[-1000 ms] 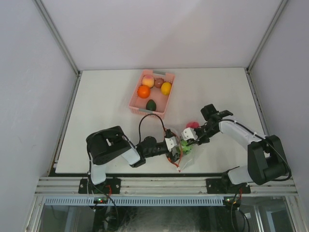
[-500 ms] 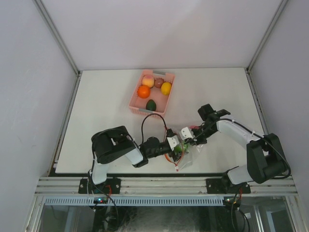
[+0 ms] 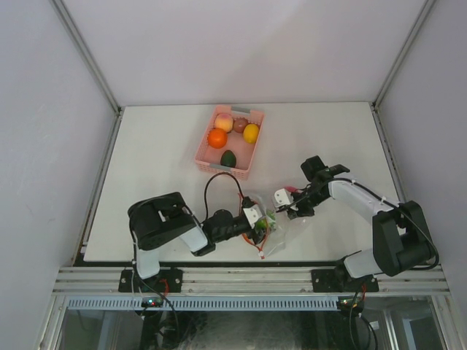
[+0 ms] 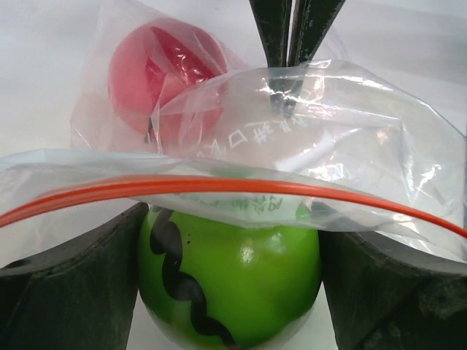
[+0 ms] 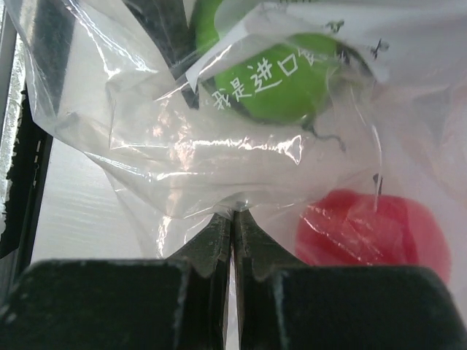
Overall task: Open the zip-top bag and remove the fake food
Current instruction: Pick up the fake fruit from the zipper food storage bag.
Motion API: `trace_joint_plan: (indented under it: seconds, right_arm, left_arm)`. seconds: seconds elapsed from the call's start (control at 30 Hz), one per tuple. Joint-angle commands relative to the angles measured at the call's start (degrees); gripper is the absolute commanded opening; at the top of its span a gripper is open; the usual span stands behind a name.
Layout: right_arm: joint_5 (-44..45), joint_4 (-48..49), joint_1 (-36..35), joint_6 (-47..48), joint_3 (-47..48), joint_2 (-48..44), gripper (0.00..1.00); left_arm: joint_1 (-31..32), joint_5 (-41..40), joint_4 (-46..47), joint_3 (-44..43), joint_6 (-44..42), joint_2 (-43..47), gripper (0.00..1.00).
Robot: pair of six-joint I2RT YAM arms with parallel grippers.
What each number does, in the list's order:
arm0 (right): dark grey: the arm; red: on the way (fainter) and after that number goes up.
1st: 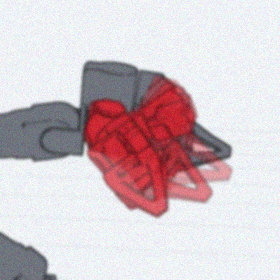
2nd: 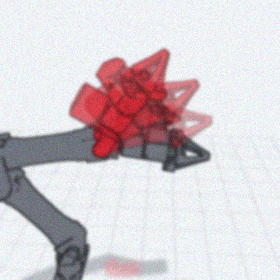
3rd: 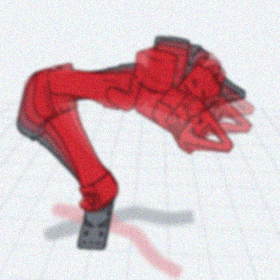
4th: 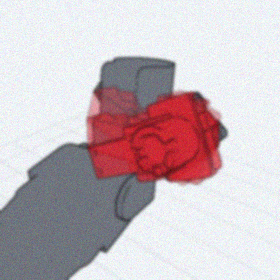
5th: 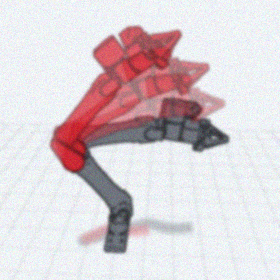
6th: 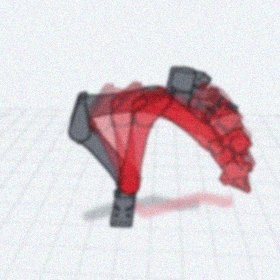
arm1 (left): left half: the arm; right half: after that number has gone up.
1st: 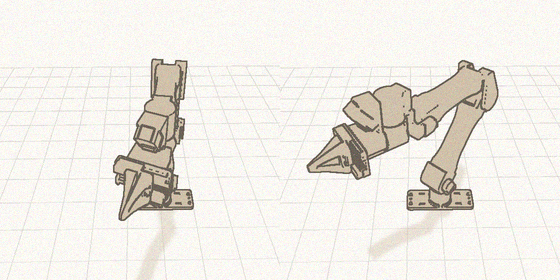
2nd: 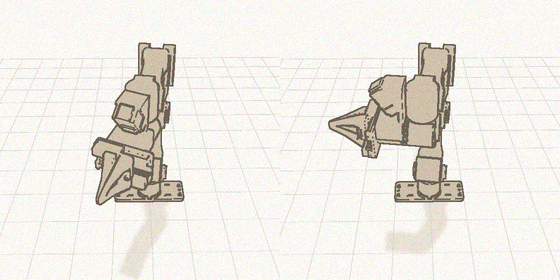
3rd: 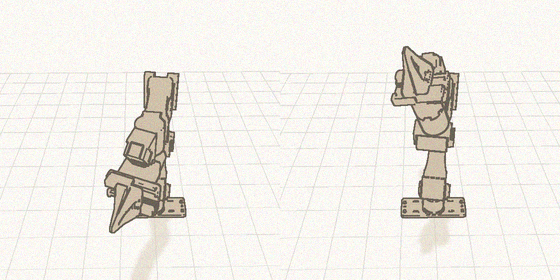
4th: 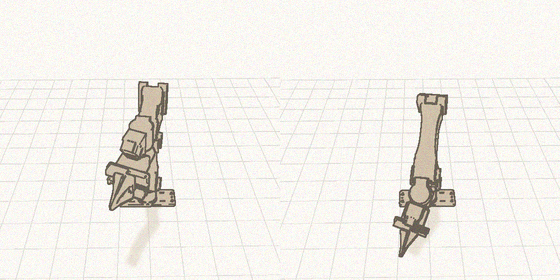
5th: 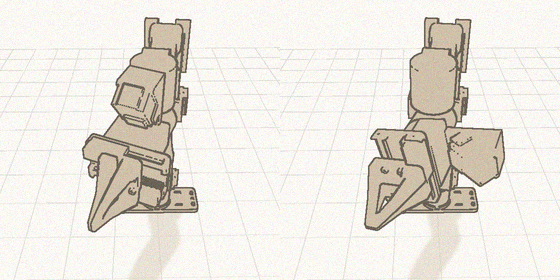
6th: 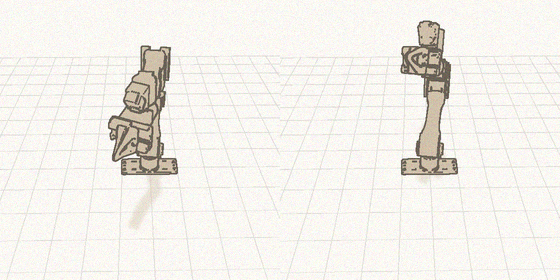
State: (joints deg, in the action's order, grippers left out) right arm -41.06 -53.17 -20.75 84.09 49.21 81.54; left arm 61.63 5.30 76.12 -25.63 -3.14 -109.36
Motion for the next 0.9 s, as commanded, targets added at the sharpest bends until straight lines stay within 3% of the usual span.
trace_joint_plan:
  seconds: [0.0, 0.4, 0.87]
  right_arm:
    - [0.89, 2.28, 1.01, -3.15, 1.55, 0.33, 0.0]
    - [3.59, 4.03, 1.71, -5.38, 1.43, 1.17, 0.0]
    - [5.05, 6.23, 2.52, -8.38, 1.43, 1.2, 0.0]
  left_arm:
    - [-1.21, -0.94, 0.72, 2.86, 2.46, 5.76, 0.37]
    - [-5.6, 3.59, -5.85, 7.01, 8.61, 15.6, 0.32]
    - [-11.05, 11.94, -47.17, -1.98, 17.14, 28.59, 0.22]
